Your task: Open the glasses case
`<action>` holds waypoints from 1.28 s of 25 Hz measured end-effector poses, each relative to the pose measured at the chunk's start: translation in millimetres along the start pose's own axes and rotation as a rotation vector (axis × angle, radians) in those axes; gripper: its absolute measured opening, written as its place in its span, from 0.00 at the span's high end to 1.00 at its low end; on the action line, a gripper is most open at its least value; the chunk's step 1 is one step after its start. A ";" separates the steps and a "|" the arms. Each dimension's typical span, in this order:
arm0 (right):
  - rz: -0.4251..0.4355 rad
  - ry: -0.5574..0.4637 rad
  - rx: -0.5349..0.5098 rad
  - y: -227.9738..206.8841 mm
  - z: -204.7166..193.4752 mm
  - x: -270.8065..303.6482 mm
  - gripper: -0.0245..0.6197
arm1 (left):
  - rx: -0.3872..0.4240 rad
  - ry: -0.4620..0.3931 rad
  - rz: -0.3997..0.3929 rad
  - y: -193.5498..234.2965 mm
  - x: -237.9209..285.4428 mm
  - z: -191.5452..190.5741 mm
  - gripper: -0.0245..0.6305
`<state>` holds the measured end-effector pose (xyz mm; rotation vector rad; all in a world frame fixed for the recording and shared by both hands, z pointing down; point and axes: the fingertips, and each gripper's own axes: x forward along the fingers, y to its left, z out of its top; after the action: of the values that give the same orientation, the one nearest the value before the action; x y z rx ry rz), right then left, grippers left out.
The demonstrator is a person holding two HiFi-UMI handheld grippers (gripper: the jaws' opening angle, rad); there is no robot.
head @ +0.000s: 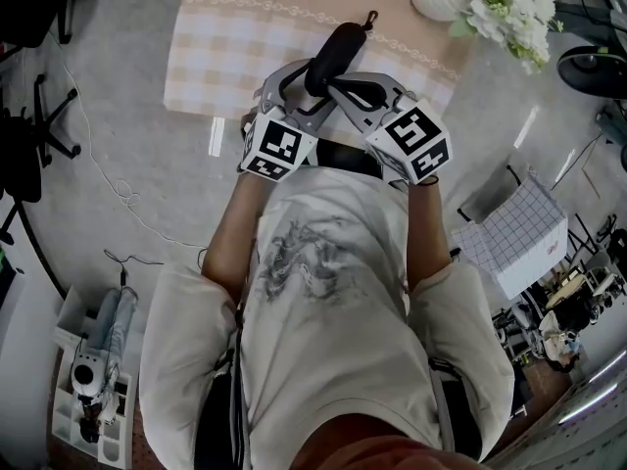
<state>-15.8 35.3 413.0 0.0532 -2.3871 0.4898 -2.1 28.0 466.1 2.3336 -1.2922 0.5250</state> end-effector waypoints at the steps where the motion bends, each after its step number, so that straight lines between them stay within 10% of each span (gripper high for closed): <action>1: -0.003 -0.002 -0.001 -0.9 0.9 -0.4 0.93 | 0.002 0.000 0.001 0.2 0.5 0.9 0.52; 23: -0.107 0.099 -0.148 -13.8 14.7 -11.1 0.93 | 0.020 -0.022 0.002 3.2 3.1 17.5 0.53; 32: -0.042 0.068 -0.045 -15.5 14.5 -11.7 0.93 | 0.035 -0.023 0.006 5.5 2.2 19.5 0.53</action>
<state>-13.4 14.6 400.6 0.0648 -2.3242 0.4120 -3.3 13.6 451.8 2.3721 -1.3109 0.5284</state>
